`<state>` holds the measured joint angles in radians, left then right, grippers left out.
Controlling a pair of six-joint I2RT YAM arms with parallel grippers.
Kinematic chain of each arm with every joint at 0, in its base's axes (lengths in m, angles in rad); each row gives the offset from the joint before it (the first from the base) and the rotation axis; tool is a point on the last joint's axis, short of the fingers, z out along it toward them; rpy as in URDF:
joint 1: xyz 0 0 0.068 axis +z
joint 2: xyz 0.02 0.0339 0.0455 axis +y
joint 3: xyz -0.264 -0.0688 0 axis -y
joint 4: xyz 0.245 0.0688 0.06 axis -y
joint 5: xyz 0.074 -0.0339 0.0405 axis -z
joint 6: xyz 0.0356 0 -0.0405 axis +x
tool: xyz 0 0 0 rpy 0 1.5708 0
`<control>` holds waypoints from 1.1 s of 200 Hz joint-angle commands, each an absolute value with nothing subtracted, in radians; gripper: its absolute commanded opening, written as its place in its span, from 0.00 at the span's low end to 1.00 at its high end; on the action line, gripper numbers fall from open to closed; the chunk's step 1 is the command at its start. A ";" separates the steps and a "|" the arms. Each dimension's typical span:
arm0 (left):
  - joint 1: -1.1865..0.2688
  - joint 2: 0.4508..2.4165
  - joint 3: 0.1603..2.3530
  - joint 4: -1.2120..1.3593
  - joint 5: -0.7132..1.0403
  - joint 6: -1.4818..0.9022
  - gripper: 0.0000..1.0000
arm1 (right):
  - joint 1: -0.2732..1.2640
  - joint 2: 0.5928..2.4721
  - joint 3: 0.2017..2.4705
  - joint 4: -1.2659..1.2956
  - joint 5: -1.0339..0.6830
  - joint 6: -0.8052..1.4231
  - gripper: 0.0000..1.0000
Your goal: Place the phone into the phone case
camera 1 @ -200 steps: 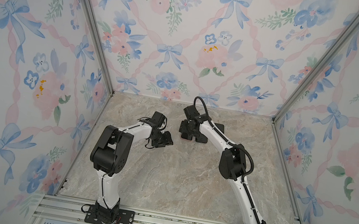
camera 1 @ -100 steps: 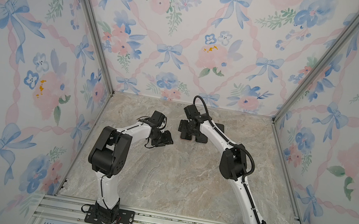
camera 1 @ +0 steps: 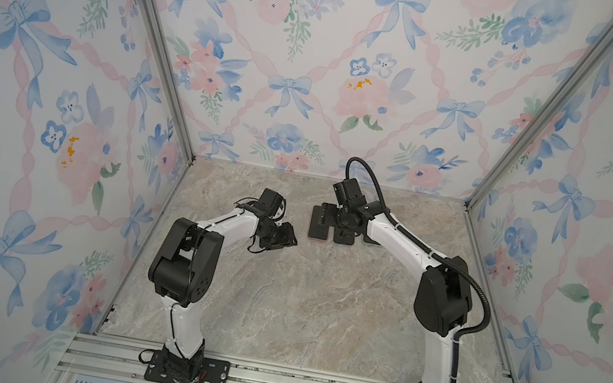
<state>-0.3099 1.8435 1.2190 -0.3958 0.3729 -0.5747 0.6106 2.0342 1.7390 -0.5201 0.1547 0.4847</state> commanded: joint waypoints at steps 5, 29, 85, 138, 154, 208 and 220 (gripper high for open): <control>-0.340 1.755 1.194 -0.413 0.322 -0.534 0.53 | 0.611 1.840 1.522 -0.372 0.197 0.403 0.87; -0.370 1.636 1.129 -0.391 0.218 -0.512 0.53 | 0.604 1.674 1.365 -0.353 0.241 0.353 0.85; -0.434 1.319 0.967 -0.312 0.012 -0.455 0.54 | 0.552 1.265 1.004 -0.322 0.334 0.380 0.82; -0.470 1.076 0.786 -0.109 -0.090 -0.376 0.62 | 0.462 0.956 0.660 -0.110 0.605 0.250 0.94; -0.477 1.011 0.651 0.055 -0.129 -0.383 0.88 | 0.431 0.930 0.588 -0.062 0.617 0.189 0.95; -0.433 0.844 0.200 0.617 -0.254 -0.199 0.98 | 0.303 0.971 0.376 0.284 0.584 0.046 0.98; -0.395 0.861 0.213 0.576 -0.244 -0.156 0.98 | 0.295 1.000 0.313 0.430 0.564 0.003 0.97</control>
<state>-0.4477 0.8707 0.1989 0.3992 -0.1963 -0.2859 0.3119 0.9607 0.4103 0.1040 0.5747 0.1322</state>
